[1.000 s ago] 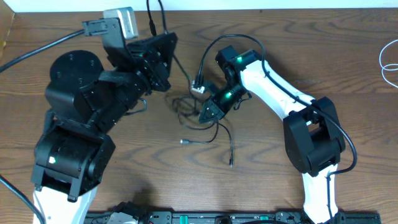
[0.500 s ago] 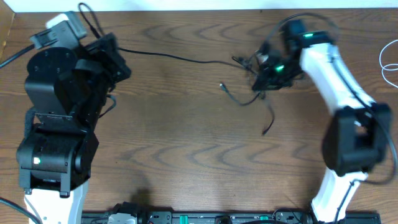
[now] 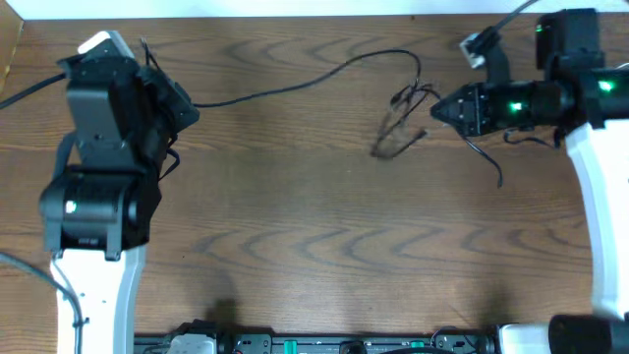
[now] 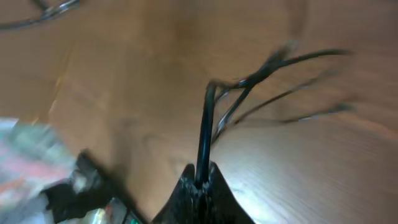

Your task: Untangle cables

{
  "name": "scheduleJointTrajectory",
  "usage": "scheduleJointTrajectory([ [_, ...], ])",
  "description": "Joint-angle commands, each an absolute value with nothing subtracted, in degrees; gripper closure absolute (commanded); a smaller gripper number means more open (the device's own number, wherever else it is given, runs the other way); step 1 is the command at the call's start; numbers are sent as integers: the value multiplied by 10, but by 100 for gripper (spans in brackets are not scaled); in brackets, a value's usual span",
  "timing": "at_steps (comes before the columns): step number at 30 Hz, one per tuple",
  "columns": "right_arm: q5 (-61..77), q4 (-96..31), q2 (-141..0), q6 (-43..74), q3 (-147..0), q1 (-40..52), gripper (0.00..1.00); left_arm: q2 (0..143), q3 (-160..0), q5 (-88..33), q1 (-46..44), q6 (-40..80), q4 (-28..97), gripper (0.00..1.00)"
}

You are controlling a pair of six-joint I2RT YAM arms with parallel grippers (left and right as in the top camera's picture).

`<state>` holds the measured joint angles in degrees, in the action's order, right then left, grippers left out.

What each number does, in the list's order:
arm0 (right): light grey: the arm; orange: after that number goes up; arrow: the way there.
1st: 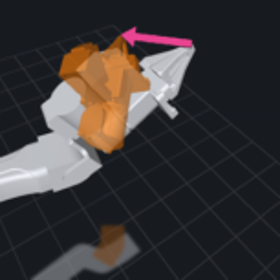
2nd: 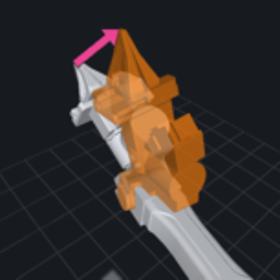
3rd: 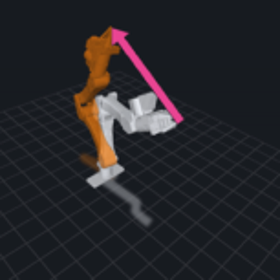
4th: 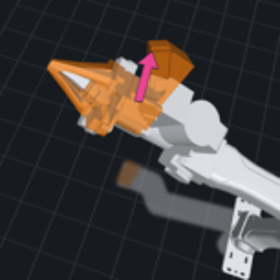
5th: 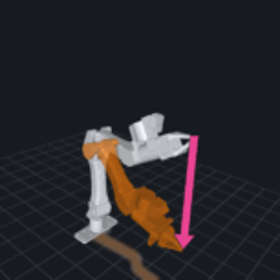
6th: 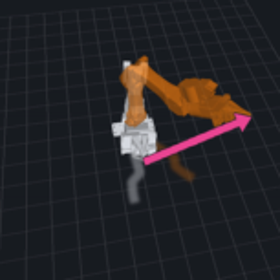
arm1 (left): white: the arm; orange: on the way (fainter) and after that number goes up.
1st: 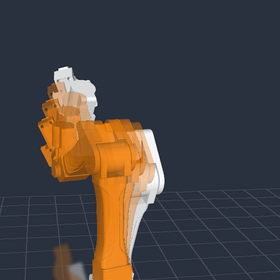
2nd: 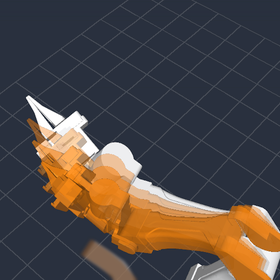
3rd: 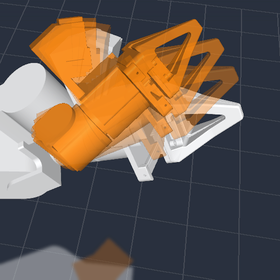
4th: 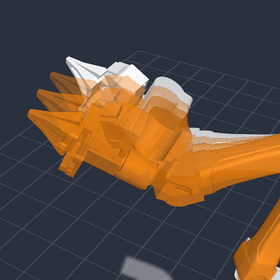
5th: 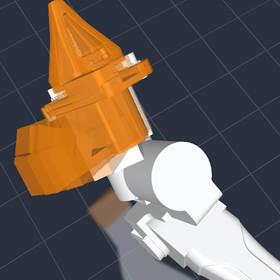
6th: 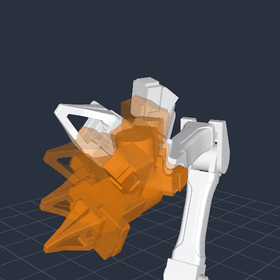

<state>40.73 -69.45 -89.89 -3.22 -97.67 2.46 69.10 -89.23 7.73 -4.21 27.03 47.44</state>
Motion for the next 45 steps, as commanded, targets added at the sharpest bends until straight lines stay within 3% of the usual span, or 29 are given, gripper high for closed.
scheduleJointTrajectory([
  [1, 217, -689, -856, 96, -976, 3, 99, 705, -894, 102, -39, 269, 484, 92],
  [7, -8, -696, -834, 211, -976, -4, 99, 707, -894, 111, -39, 269, 488, 92],
  [23, 26, -696, -925, 185, -976, -3, 98, 707, -894, 65, -39, 293, 604, 92],
  [24, 27, -696, -935, 185, -976, -3, 94, 707, -894, 64, -39, 293, 611, 92],
  [27, 37, -695, -970, 181, -976, -3, 48, 707, -894, 62, -39, 292, 629, 92],
  [30, 69, -690, -1005, 158, -976, -3, 35, 707, -894, 51, -39, 290, 631, 93],
  [41, 345, -671, -1061, -70, -976, 0, 28, 707, -894, -13, -39, 266, 558, 93],
  [45, 355, -688, -1061, -86, -975, 16, 27, 707, -894, -13, -39, 266, 547, 93],
])
